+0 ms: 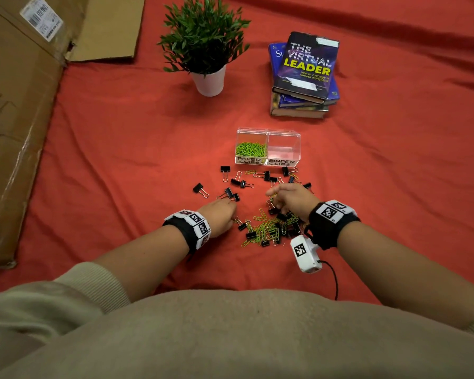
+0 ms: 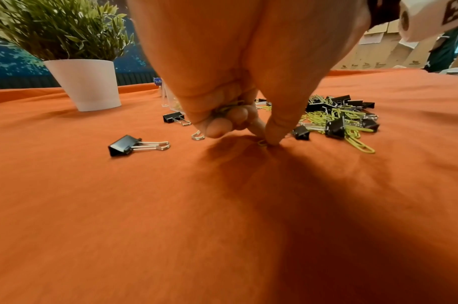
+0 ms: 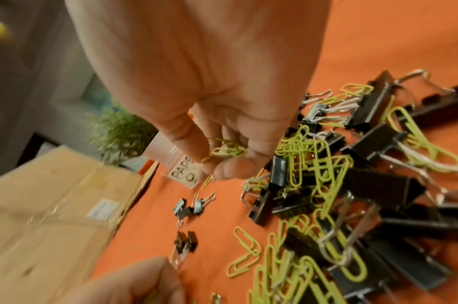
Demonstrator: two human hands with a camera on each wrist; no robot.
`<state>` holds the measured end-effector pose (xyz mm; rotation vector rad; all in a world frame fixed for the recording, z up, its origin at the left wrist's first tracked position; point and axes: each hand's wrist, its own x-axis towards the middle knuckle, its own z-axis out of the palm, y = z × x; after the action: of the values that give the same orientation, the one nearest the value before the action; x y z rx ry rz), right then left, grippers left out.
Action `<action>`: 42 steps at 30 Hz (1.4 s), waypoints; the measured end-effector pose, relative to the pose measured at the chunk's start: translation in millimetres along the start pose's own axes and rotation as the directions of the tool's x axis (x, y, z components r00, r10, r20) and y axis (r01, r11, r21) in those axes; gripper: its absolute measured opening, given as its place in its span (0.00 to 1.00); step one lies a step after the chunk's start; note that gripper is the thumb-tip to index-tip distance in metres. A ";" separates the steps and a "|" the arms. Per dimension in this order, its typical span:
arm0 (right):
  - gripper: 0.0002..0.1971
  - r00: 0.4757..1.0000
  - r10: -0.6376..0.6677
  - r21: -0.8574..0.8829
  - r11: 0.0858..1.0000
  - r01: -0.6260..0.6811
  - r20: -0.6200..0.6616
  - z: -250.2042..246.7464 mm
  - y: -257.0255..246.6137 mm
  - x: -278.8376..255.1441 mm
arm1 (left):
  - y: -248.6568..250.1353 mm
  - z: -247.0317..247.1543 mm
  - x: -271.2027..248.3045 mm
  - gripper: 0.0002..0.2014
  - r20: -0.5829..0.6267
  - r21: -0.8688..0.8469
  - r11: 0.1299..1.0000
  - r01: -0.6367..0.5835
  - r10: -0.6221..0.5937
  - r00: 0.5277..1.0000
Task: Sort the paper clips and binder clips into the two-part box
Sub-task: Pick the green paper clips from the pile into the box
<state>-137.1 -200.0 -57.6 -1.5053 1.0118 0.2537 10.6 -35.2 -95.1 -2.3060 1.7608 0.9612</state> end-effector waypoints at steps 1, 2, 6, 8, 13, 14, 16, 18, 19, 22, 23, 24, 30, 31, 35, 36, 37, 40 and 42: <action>0.11 1.000 0.029 0.105 0.994 -0.030 0.012 -0.1 -1.0 0.6 | 0.6 -0.7 0.4 0.10 0.006 -0.011 1.000 0.005 -0.005 1.000; 0.10 0.998 0.055 0.196 0.979 -0.059 0.026 1.5 -2.5 0.3 | 1.3 -1.2 0.4 0.09 0.011 -0.019 1.000 0.008 -0.008 1.000; 0.06 0.999 0.033 0.054 0.998 -0.035 0.040 12.0 -1.2 0.9 | 1.5 -2.7 0.2 0.08 -0.001 -0.072 0.997 0.022 -0.022 1.000; 0.03 0.996 -0.069 -0.295 0.952 0.083 0.059 16.5 1.5 -0.1 | 2.1 -7.5 -1.8 0.05 -0.030 -0.154 0.988 0.029 -0.034 0.999; 0.21 0.952 -0.193 -0.786 0.537 0.306 0.239 24.6 15.9 -1.7 | -1.1 -22.3 -2.8 0.06 -0.109 -0.451 0.890 0.068 -0.131 0.985; 0.22 0.944 -0.214 -0.800 0.503 0.327 0.252 26.0 20.0 -1.5 | -1.2 -24.2 -2.5 0.06 -0.110 -0.499 0.864 0.065 -0.138 0.984; 0.23 0.931 -0.249 -0.818 0.452 0.356 0.267 29.2 28.4 -2.4 | 1.5 -25.5 -0.4 0.08 -0.107 -0.581 0.813 0.045 -0.131 0.986; 0.21 0.920 -0.288 -0.837 0.405 0.368 0.265 33.3 34.8 -4.7 | 9.0 -24.4 1.5 0.12 -0.086 -0.618 0.784 0.052 -0.133 0.987; 0.19 0.913 -0.312 -0.840 0.392 0.376 0.263 35.2 37.7 -5.7 | 13.2 -22.9 2.2 0.12 -0.068 -0.618 0.783 0.065 -0.137 0.988; 0.14 0.903 -0.346 -0.826 0.409 0.388 0.253 38.1 42.8 -7.8 | 28.0 -17.8 2.0 0.13 -0.001 -0.561 0.823 0.093 -0.114 0.994; 0.13 0.901 -0.358 -0.816 0.426 0.389 0.243 38.9 43.3 -7.3 | 32.4 -15.2 2.1 0.12 0.014 -0.537 0.839 0.092 -0.101 0.995; 0.12 0.901 -0.370 -0.807 0.447 0.386 0.226 39.6 43.6 -6.5 | 36.2 -12.1 1.8 0.10 0.024 -0.505 0.859 0.086 -0.085 0.996; 0.08 0.872 -0.435 -0.800 0.429 0.419 0.224 43.4 46.4 -1.4 | 41.6 5.6 -2.3 0.12 0.014 -0.227 0.973 -0.045 0.050 0.999; 0.07 0.860 -0.454 -0.799 0.416 0.435 0.232 43.4 47.1 0.6 | 39.7 5.8 -2.5 0.13 0.013 -0.209 0.977 -0.047 0.051 0.999; 0.10 0.913 -0.364 -0.812 0.466 0.351 0.185 31.5 42.7 8.2 | 24.5 -3.8 -3.4 0.13 -0.002 -0.212 0.977 -0.020 0.020 1.000; 0.10 0.925 -0.349 -0.791 0.518 0.326 0.153 26.9 40.1 8.7 | 19.6 -7.2 -4.5 0.13 -0.002 -0.207 0.978 -0.011 0.011 1.000; 0.11 0.934 -0.336 -0.762 0.571 0.305 0.123 23.1 37.5 8.6 | 14.9 -10.6 -5.7 0.12 -0.002 -0.205 0.979 -0.003 0.003 1.000; 0.11 0.952 -0.302 -0.644 0.720 0.259 0.045 13.7 24.9 4.2 | 9.6 -19.4 -9.4 0.09 -0.023 -0.195 0.981 0.016 -0.021 1.000; 0.13 0.977 -0.211 -0.479 0.858 0.186 0.001 10.6 16.0 2.5 | 15.7 -20.7 -10.5 0.09 -0.044 -0.171 0.985 0.019 -0.027 0.999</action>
<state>-142.7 -189.6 -72.9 -2.0635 0.8591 0.3348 3.9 -40.4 -68.4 -2.4630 1.7275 1.1040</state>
